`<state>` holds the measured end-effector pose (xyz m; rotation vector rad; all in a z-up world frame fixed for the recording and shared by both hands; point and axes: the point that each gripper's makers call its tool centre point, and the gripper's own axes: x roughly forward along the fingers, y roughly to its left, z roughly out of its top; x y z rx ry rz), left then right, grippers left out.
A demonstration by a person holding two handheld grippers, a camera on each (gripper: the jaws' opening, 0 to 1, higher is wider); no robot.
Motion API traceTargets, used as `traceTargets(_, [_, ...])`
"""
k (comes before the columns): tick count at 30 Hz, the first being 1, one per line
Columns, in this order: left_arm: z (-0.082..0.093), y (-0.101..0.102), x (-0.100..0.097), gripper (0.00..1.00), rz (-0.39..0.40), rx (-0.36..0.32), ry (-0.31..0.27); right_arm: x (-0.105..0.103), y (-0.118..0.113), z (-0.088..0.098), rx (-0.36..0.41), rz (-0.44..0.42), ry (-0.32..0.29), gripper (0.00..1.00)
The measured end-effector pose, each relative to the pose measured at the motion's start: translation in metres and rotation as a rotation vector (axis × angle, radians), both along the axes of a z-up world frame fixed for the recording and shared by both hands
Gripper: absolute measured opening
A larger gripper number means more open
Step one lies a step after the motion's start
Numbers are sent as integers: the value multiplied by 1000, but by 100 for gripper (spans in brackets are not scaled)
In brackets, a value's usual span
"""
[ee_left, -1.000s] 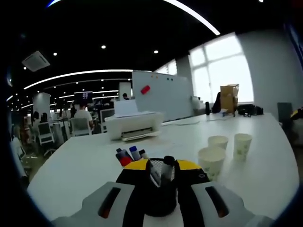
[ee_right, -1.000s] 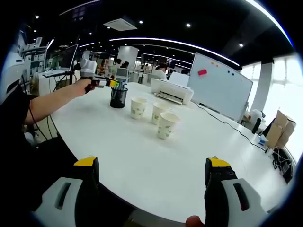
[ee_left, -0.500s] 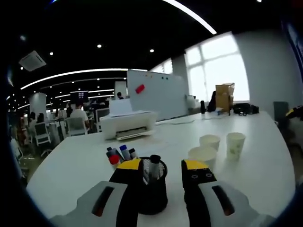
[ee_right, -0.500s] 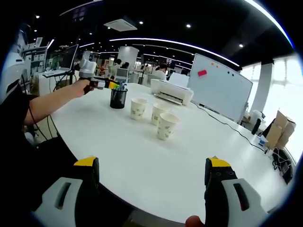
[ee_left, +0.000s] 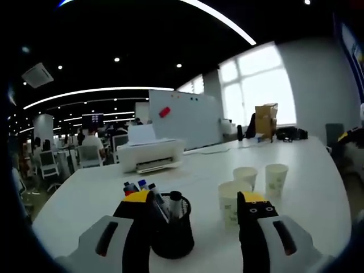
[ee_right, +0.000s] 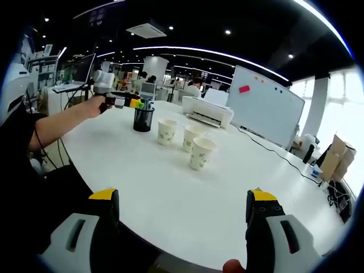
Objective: Place the scattered laser pointers and whiteboard markers into the pen holder and stack the scattered paper cups together
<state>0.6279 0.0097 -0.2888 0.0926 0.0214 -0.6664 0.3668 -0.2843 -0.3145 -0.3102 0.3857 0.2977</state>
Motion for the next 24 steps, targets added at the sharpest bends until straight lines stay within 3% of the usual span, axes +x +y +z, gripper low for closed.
traceTargets(7, [1, 1, -3, 78, 7, 2, 7, 0, 0, -2, 1, -1, 3, 87])
traceTargets(24, [-3, -2, -7, 97, -5, -16, 34, 2, 3, -3, 2, 4, 8, 87])
